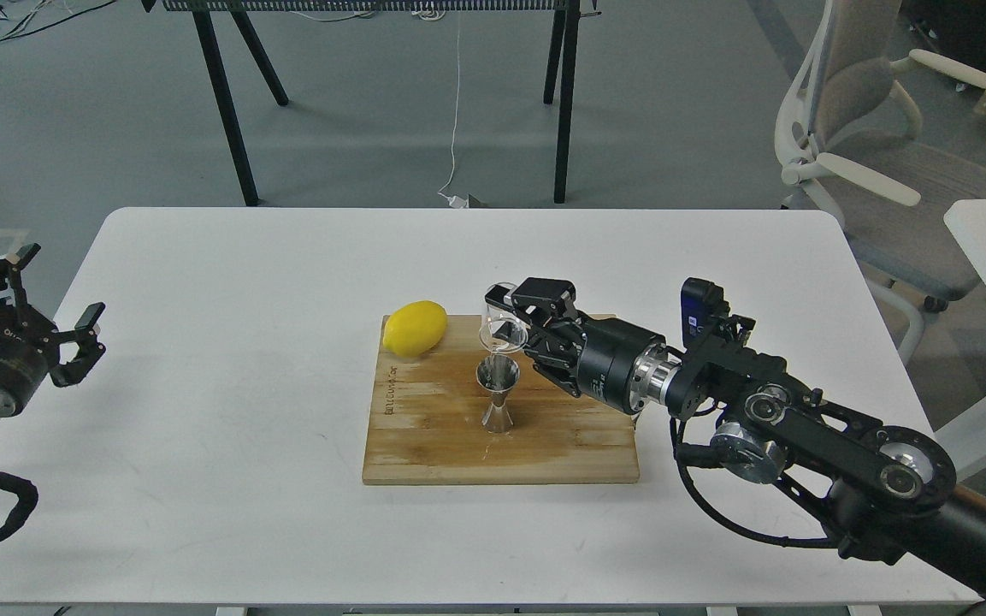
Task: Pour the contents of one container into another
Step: 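Tilt the clear cup with the right gripper to pour into the jigger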
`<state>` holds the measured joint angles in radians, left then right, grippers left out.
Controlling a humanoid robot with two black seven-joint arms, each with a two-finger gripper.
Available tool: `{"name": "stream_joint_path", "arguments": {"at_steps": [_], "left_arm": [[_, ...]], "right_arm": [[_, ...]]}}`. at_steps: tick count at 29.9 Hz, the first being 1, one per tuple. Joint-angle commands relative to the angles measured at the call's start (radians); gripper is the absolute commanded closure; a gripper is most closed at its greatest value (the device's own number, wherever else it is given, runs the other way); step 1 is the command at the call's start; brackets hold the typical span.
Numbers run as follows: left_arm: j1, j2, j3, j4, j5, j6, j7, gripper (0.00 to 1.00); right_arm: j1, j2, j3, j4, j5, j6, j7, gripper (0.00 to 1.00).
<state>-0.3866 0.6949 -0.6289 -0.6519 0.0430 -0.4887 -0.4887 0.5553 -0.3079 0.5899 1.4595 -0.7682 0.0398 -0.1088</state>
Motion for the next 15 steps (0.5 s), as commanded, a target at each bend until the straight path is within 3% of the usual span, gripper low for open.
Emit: {"name": "stream_joint_path", "arguments": {"at_steps": [1,15], "left_arm": [[0.0,0.0,0.0,0.0,0.0,0.0,0.0,0.0],[0.002,0.0,0.0,0.0,0.0,0.0,0.0,0.0]], "right_arm": [[0.0,0.0,-0.001,-0.001,-0.002,0.0,0.0,0.64],[0.009,0.0,-0.007,-0.002,-0.045,0.002,0.001,0.64]]}}
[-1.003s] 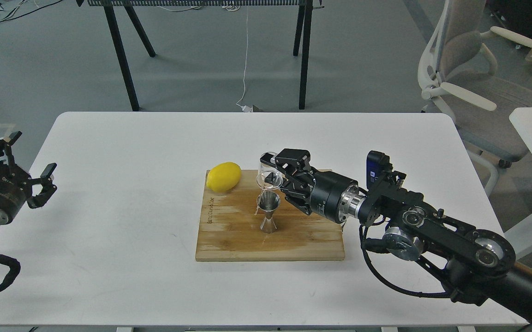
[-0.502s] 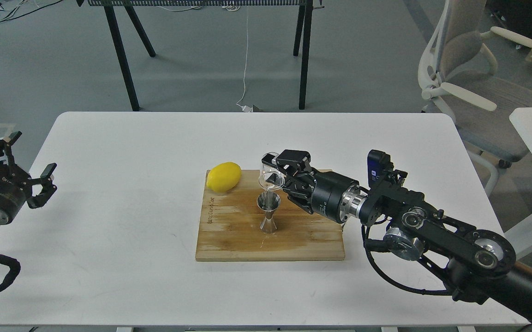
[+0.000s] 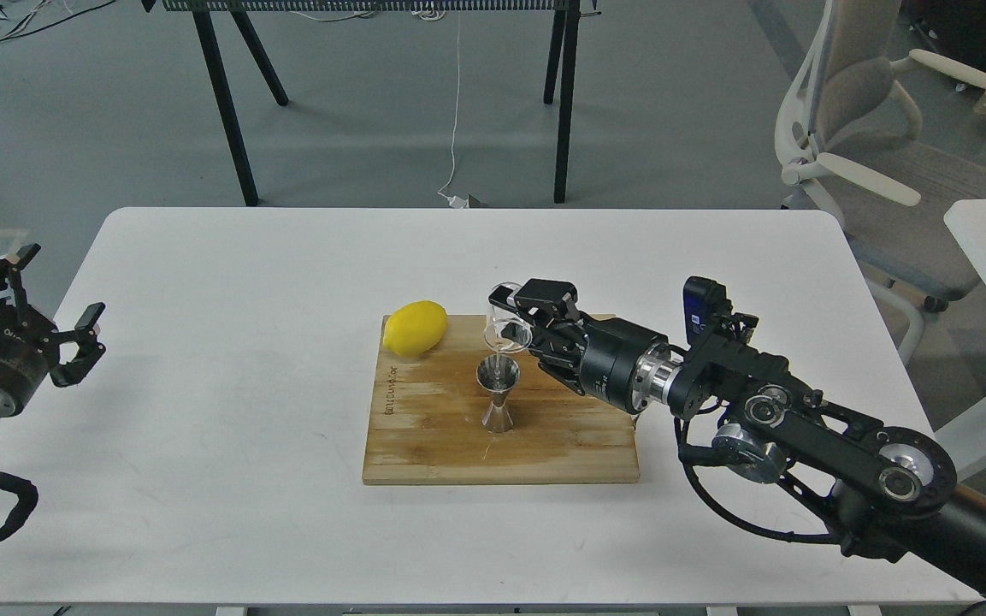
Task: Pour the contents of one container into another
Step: 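Tilt the clear cup with the right gripper to pour into the jigger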
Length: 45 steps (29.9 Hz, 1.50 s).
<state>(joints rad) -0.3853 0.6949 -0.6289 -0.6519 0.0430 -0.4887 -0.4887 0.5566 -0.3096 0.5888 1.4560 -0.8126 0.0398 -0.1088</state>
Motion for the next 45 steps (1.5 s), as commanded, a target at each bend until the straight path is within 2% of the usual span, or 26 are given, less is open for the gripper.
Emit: {"name": "stream_joint_path", "arguments": {"at_steps": [1,39,45], "left_arm": [[0.0,-0.002,0.0,0.0,0.0,0.0,0.0,0.0],[0.003,-0.021,0.0,0.026,0.0,0.0,0.0,0.0],[0.003,-0.021,0.0,0.025,0.0,0.0,0.0,0.0]], "right_arm": [[0.019,0.001,-0.016,0.001,0.0,0.0,0.001,0.64],[0.06,-0.02,-0.052,-0.002,-0.167,0.002,0.005,0.65],[0.101,-0.035,-0.113,-0.003,-0.183,0.002,0.006,0.64]]}}
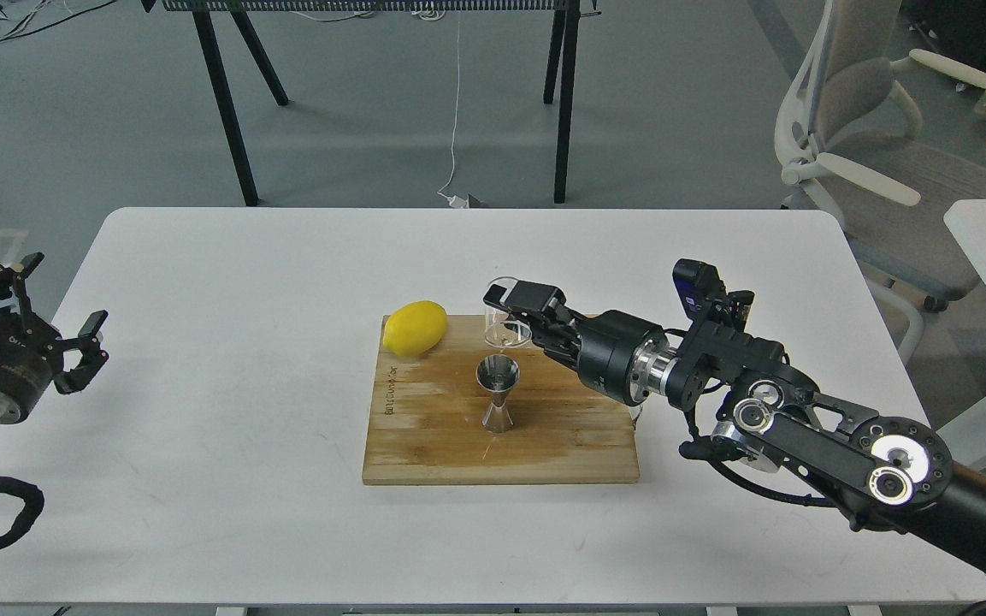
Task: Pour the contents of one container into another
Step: 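Tilt the clear cup with the right gripper to pour into the jigger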
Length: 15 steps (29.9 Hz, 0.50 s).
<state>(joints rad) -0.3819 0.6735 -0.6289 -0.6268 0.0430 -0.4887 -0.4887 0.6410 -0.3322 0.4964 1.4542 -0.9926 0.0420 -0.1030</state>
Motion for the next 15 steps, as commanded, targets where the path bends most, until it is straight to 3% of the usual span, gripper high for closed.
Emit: {"name": "stream_joint_path", "arguments": {"at_steps": [1,15], "left_arm": [[0.0,0.0,0.0,-0.001,0.002,0.0,0.0,0.0],[0.0,0.0,0.0,0.001,0.002,0.0,0.0,0.0]], "right_arm": [[0.02,-0.018,-0.022,-0.002,-0.003,-0.001,0.0,0.64],[0.042,-0.039,-0.047,-0.002,-0.028,0.006,0.0,0.64]]}}
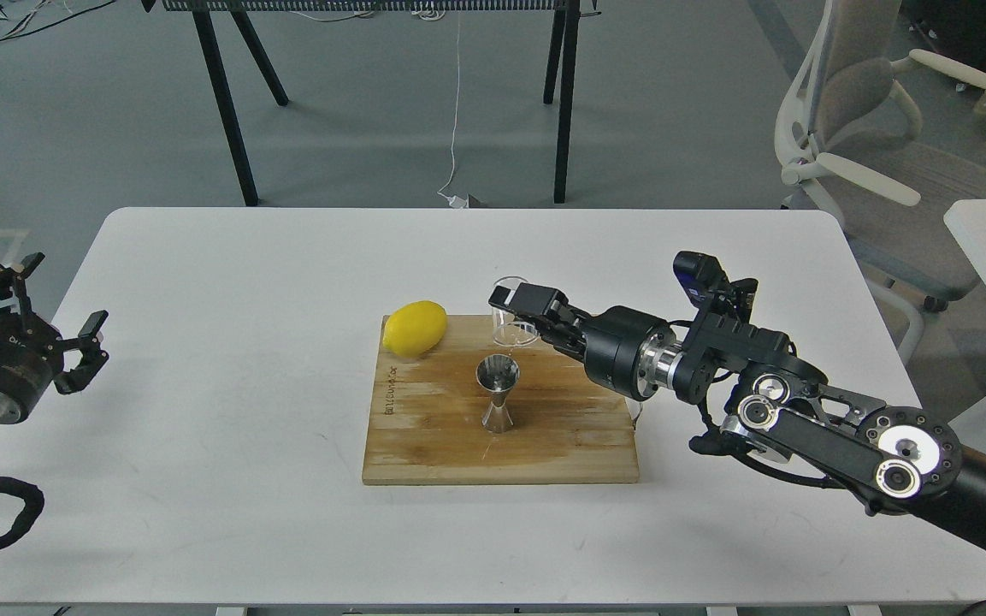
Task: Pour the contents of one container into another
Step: 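Tilt the clear cup with the right gripper to pour into the jigger, then raise the clear cup and lower it back onto the table with the right gripper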
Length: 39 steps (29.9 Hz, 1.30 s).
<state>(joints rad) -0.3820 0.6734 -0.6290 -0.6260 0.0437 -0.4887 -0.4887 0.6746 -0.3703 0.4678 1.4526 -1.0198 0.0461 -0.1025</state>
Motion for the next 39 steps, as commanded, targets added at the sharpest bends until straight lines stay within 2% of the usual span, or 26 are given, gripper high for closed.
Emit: {"name": "stream_joint_path", "arguments": {"at_steps": [1,9,14,22,27,33,36,39], "left_arm": [[0.0,0.0,0.0,0.0,0.001,0.0,0.0,0.0],[0.0,-0.001,0.0,0.003,-0.001,0.0,0.0,0.0],[0.0,-0.002,0.0,0.012,-0.001,0.0,0.0,0.0],[0.0,-0.002,-0.003,0.012,-0.005,0.0,0.0,0.0],[0.04,-0.005,-0.008,0.012,-0.042,0.0,0.0,0.0],[0.049,-0.002,-0.009,0.012,-0.047,0.0,0.0,0.0],[0.049,-0.002,-0.008,0.012,-0.047,0.0,0.0,0.0],[0.049,-0.002,-0.006,0.012,-0.047,0.0,0.0,0.0]], "right_arm": [[0.016,-0.001,-0.027,0.0,0.0,0.001,0.001,0.64],[0.022,0.001,-0.003,-0.011,0.058,0.0,0.0,0.64],[-0.024,0.004,0.204,-0.003,0.373,0.0,0.0,0.64],[-0.28,0.018,0.673,-0.015,1.008,-0.014,-0.011,0.64],[-0.495,0.011,0.879,-0.112,1.426,0.004,-0.017,0.64],[-0.67,0.016,0.974,-0.251,1.636,0.063,-0.028,0.64],[-0.745,0.016,0.974,-0.253,1.653,0.09,-0.068,0.63],[-0.793,0.018,0.971,-0.255,1.656,0.124,-0.074,0.63]]}}
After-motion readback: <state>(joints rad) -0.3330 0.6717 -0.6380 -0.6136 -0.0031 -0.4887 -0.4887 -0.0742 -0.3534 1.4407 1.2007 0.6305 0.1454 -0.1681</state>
